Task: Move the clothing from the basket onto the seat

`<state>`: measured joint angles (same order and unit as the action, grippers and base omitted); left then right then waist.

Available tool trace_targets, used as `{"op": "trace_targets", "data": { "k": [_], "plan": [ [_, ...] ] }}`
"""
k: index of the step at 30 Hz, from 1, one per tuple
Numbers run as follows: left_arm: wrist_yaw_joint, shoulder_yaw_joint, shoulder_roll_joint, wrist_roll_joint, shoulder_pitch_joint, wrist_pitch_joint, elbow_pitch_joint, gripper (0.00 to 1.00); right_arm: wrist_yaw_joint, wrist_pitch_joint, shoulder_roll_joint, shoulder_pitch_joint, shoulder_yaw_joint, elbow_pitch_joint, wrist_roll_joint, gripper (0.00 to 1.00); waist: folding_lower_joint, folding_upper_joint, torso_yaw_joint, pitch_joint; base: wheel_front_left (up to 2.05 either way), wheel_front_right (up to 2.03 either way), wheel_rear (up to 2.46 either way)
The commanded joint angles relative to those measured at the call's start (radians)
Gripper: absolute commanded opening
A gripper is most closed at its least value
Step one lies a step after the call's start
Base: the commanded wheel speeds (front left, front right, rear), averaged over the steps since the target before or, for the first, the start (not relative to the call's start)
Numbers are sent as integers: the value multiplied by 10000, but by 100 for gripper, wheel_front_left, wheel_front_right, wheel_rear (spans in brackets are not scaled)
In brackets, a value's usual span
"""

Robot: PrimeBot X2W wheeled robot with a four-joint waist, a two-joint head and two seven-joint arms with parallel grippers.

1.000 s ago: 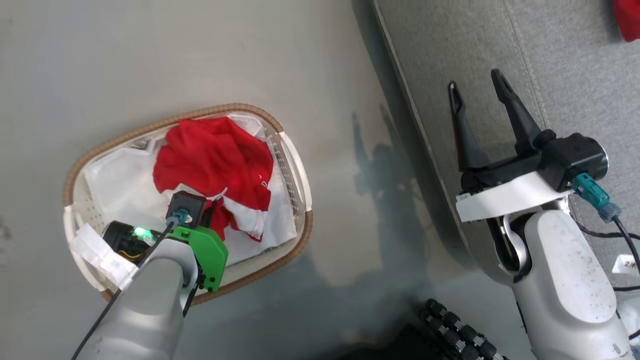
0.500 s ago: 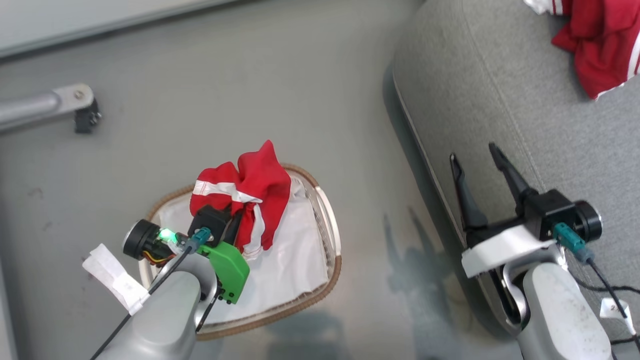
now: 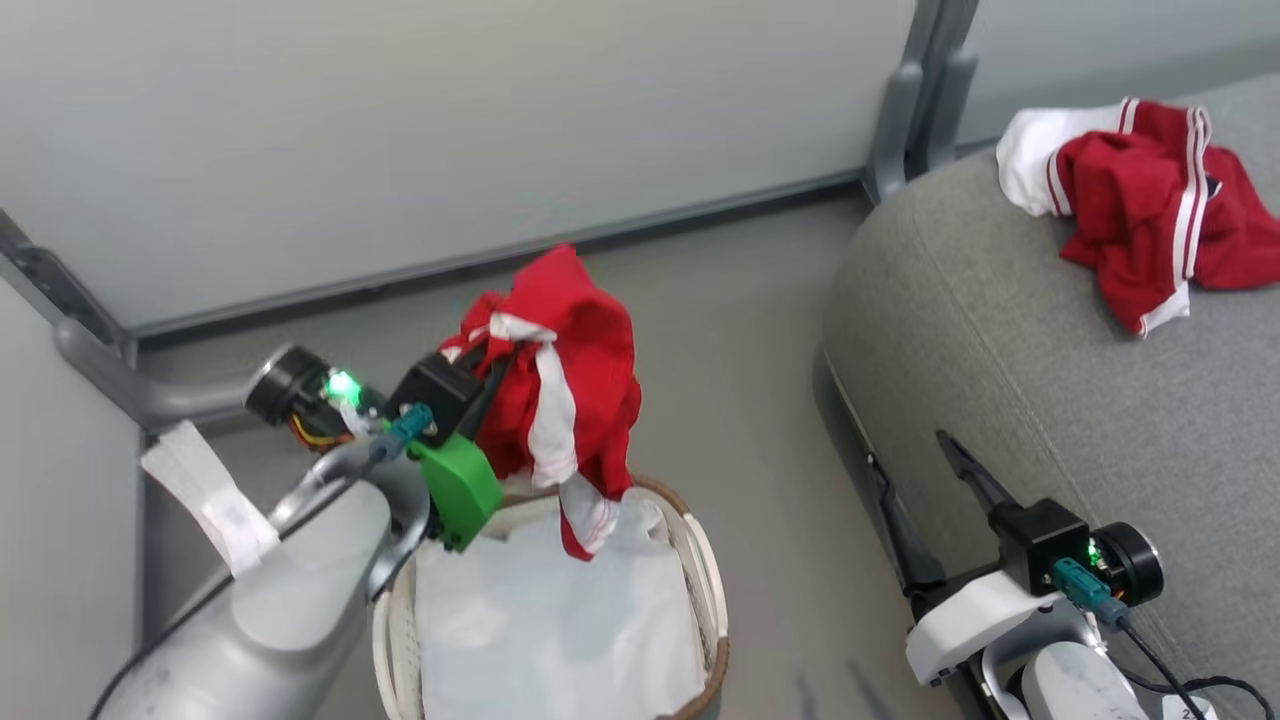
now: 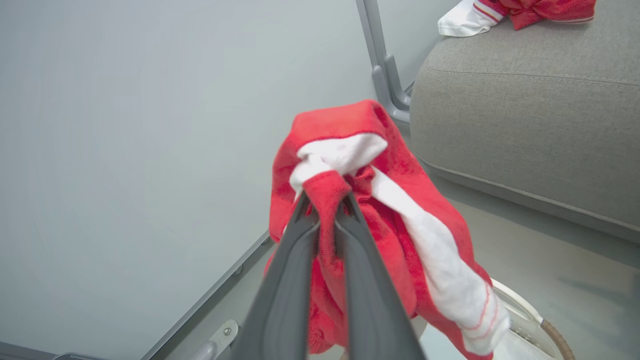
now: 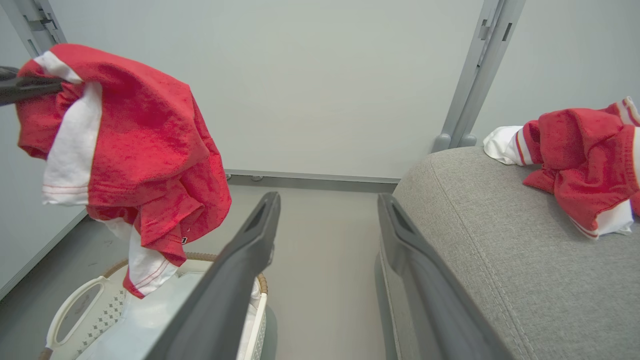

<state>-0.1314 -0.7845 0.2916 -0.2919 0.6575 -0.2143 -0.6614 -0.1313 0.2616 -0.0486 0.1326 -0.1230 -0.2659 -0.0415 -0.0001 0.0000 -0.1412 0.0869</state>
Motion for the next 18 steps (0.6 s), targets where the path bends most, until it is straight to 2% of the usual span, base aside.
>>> {"op": "trace_targets", "data": {
  "k": [1, 10, 18],
  "plan": [
    [20, -135, 191, -98, 273, 122, 294, 0, 11, 53, -35, -162, -69, 2, -32, 100, 1, 0, 438, -1109, 0, 0, 0],
    [20, -699, 875, -805, 1851, 997, 1861, 0, 12, 53, -33, 291, -1029, -105, -169, 100, 1, 0, 621, -1419, 0, 0, 0],
    [20, -1175, 629, -1147, 2841, 1239, 2357, 0, 11, 51, -35, 1161, -1912, -371, -356, 100, 1, 0, 783, -1561, 0, 0, 0]
  ]
}}
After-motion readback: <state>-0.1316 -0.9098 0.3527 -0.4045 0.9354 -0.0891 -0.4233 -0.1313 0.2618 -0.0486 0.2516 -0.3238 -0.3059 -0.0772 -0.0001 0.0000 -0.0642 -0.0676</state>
